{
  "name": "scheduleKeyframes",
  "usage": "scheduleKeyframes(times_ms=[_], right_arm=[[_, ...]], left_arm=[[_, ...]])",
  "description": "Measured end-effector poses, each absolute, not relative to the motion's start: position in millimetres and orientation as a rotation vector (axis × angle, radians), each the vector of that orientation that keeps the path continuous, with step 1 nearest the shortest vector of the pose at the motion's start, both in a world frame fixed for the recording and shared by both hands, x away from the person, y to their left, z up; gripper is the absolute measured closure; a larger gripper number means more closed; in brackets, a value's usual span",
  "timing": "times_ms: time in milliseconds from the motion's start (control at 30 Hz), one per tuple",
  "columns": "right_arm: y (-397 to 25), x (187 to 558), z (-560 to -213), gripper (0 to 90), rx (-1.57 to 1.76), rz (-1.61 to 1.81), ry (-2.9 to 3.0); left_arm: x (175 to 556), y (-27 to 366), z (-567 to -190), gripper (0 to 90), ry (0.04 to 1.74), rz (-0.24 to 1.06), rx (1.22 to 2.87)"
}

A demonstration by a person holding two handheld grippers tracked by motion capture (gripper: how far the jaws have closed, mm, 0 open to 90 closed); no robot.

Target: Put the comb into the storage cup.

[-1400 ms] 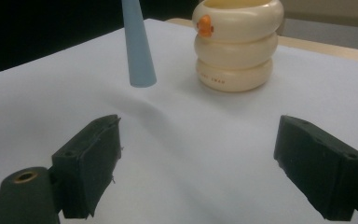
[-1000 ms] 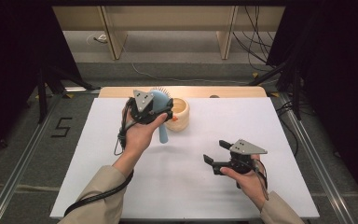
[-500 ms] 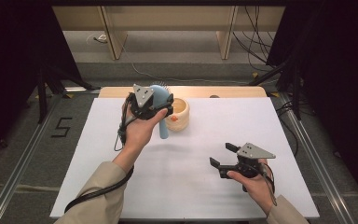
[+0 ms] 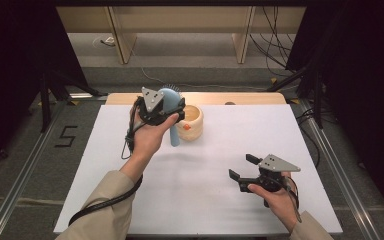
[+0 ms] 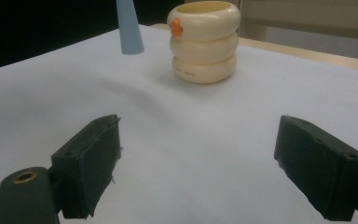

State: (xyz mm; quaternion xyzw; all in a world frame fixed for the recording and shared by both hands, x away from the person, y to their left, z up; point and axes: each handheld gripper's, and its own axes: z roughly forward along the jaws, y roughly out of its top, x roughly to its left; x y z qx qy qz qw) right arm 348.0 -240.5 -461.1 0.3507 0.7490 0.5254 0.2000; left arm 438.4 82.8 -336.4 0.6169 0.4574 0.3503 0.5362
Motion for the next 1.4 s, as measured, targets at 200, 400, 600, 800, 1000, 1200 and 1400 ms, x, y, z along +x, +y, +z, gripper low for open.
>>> scheduleKeyframes(times_ms=[200, 400, 600, 800, 1000, 1200, 1400], right_arm=[[-242.9, 347.4, -461.7, 15.3, 0.987, 1.465, 2.090], [-245.6, 346.5, -462.1, 15.3, 0.997, 1.461, 2.091], [-246.8, 346.0, -462.9, 15.3, 0.997, 1.455, 2.093], [-247.7, 345.6, -463.7, 15.3, 1.002, 1.457, 2.094], [-248.8, 345.3, -464.2, 15.3, 1.006, 1.453, 2.094], [-249.8, 344.7, -464.3, 15.3, 1.010, 1.457, 2.090], [-250.7, 344.1, -464.7, 15.3, 1.011, 1.456, 2.090]], left_arm=[[439.2, 81.9, -335.1, 19.7, 1.087, 0.830, 1.468], [440.1, 81.5, -333.5, 19.7, 1.084, 0.831, 1.467], [441.3, 82.0, -332.1, 19.7, 1.083, 0.831, 1.468], [441.9, 82.0, -331.3, 19.7, 1.082, 0.831, 1.465], [442.9, 82.2, -330.6, 19.7, 1.082, 0.832, 1.467], [444.4, 81.3, -330.2, 19.7, 1.080, 0.831, 1.472], [445.8, 81.3, -329.3, 19.7, 1.079, 0.829, 1.472]])
